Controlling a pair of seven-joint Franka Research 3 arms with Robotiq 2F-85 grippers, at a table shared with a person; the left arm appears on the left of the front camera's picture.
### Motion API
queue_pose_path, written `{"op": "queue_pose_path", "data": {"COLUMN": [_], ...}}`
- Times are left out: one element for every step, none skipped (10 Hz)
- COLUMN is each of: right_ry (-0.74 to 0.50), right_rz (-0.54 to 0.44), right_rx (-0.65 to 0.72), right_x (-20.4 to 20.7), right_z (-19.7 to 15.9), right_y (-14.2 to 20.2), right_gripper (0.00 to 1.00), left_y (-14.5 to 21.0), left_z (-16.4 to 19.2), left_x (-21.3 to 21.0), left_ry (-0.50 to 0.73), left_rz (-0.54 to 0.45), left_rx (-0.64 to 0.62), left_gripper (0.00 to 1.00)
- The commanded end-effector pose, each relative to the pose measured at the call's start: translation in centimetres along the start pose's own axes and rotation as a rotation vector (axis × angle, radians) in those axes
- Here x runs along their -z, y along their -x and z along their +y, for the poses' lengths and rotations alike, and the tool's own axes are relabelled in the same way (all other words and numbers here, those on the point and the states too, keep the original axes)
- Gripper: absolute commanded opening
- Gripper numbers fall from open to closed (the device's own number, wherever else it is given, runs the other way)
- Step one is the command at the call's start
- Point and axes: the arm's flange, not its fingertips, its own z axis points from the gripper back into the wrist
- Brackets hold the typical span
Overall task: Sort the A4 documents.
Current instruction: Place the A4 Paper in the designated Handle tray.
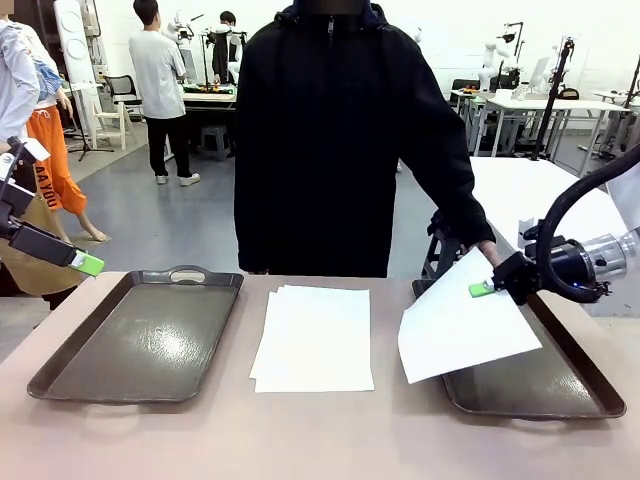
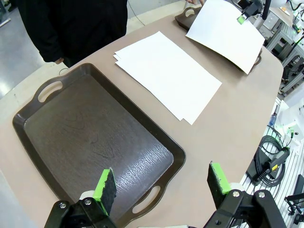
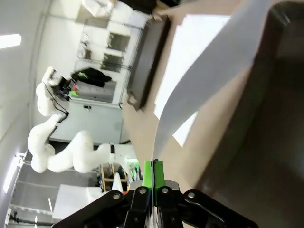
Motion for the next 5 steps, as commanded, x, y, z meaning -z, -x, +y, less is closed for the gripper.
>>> {"op": "queue_pose_path", "data": {"right_ry": [0.067, 0.109, 0.128, 0.145, 0.184], "right_rz": [0.104, 0.132, 0.142, 0.129, 0.106], "right_rx": [-0.011, 0.007, 0.034, 0.059, 0.093], "right_x": [-0.8, -1.3, -1.7, -2.2, -2.7], "right_z": [-1.5, -2.3, -3.0, -3.5, -4.0], "right_y": [-0.3, -0.1, 0.1, 0.5, 1.0], "right_gripper": [0.01, 0.01, 0.01, 0.01, 0.01], "left_y": [0.1, 0.1, 0.1, 0.1, 0.1], "left_z": [0.3, 0.3, 0.3, 0.3, 0.3], "left_x": [0.0, 0.0, 0.0, 0.0, 0.0], "left_ry": [0.019, 0.019, 0.019, 0.019, 0.019], "left_rz": [-0.015, -0.015, -0.015, -0.015, -0.015], "left_rx": [0.016, 0.016, 0.016, 0.016, 0.016], "left_gripper": [1.0, 1.0, 1.0, 1.0, 1.0]}}
